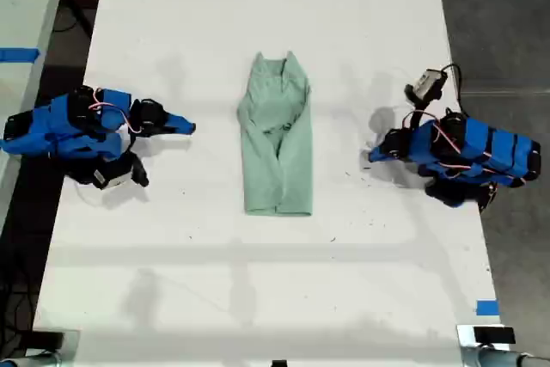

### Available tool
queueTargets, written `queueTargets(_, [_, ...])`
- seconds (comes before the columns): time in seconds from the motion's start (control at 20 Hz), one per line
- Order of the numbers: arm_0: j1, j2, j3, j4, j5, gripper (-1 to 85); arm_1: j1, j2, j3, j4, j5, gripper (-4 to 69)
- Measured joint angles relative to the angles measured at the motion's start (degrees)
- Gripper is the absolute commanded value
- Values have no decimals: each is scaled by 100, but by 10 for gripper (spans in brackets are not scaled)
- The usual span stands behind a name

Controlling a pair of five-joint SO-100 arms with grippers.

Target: Fold t shirt

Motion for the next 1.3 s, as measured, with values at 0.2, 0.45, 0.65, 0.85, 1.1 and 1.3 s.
queueTargets(0.2, [-141, 0, 35, 9, -642, -2, 202, 44, -79, 0, 492, -8])
queueTargets(0.45, [-123, 0, 35, 9, -703, -2, 211, 35, -79, 0, 527, -8])
queueTargets(0.65, [202, -9, -26, 26, -949, -3, 70, 35, -79, 0, 624, -6])
queueTargets(0.85, [483, -2232, -1573, 35, -1318, -3, 9, -729, -694, -527, 325, -5])
queueTargets(1.1, [1644, -8903, -6829, 466, -1160, -2, -1037, -5651, -4192, -949, 642, 21])
queueTargets(1.3, [2136, -12094, -9413, 668, -1160, 144, -1907, -8947, -6741, -940, 791, 90])
